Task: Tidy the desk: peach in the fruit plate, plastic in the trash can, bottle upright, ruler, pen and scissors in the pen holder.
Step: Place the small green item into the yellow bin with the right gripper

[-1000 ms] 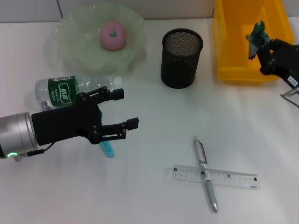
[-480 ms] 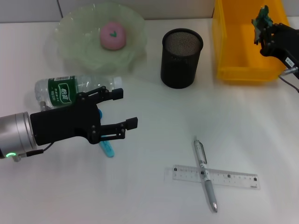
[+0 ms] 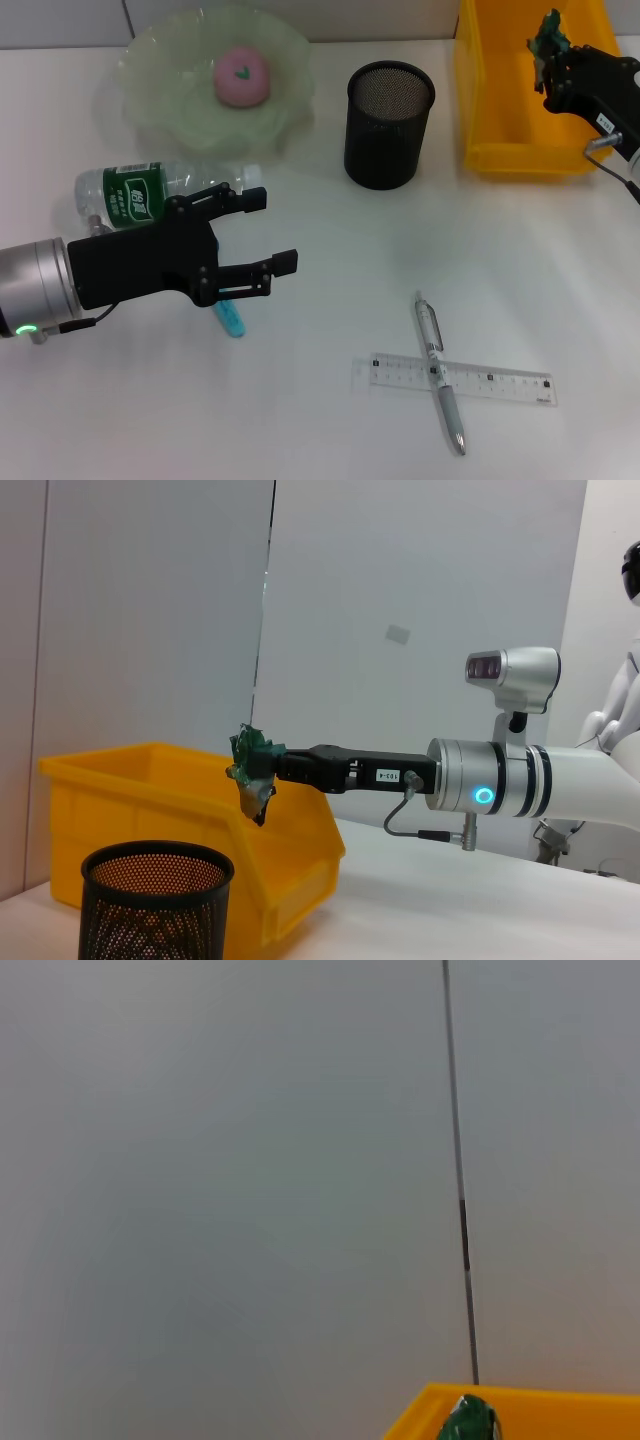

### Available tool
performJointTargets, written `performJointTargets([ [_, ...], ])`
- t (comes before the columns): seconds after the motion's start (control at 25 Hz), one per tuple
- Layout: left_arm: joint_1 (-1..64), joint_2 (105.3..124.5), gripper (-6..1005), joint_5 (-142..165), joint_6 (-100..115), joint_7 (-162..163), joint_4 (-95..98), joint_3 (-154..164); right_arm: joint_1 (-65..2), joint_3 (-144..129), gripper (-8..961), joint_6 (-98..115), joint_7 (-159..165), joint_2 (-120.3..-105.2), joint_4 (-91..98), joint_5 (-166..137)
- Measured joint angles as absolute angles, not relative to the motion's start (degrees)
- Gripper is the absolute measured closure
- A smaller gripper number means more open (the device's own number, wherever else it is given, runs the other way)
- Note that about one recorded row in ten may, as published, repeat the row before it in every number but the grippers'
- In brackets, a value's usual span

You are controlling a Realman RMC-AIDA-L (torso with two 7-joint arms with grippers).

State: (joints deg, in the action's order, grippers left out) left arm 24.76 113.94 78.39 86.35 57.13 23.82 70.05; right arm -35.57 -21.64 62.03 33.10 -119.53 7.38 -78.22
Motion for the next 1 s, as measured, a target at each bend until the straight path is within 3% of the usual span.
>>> performJointTargets([
  [0.4,24.8,113.98,140,78.4,86.3,57.1,23.8,70.0,-35.4,-21.6,922,62.0,33.4,-119.53,7.3,-78.2],
  [1.0,24.9,113.69,139,78.4,86.4,56.8,23.8,70.0,-35.6,-21.6,803,62.4,33.6,-119.53,7.2,-77.8],
])
